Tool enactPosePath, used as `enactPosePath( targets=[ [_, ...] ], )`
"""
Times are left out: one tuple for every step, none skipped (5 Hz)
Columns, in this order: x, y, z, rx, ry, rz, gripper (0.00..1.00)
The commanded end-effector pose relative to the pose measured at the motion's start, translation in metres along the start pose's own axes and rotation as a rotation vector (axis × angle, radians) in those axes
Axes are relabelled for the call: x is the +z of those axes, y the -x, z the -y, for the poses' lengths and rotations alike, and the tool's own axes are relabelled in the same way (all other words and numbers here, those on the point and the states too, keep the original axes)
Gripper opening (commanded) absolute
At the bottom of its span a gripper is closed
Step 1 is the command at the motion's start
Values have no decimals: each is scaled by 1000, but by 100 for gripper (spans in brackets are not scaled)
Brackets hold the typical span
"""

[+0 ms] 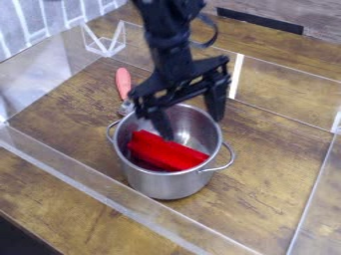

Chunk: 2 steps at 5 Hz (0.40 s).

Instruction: Put the red object in the silver pot

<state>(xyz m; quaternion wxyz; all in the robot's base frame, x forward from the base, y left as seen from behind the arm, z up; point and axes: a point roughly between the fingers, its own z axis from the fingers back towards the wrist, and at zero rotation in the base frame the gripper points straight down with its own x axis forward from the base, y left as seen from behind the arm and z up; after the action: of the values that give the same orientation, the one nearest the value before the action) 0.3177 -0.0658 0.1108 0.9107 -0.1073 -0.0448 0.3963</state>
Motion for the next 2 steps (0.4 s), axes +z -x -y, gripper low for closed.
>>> enactPosePath(
  targets=[
    [37,-17,31,-227,14,54,100],
    [35,-14,43,-472,-12,74,0]
  ],
)
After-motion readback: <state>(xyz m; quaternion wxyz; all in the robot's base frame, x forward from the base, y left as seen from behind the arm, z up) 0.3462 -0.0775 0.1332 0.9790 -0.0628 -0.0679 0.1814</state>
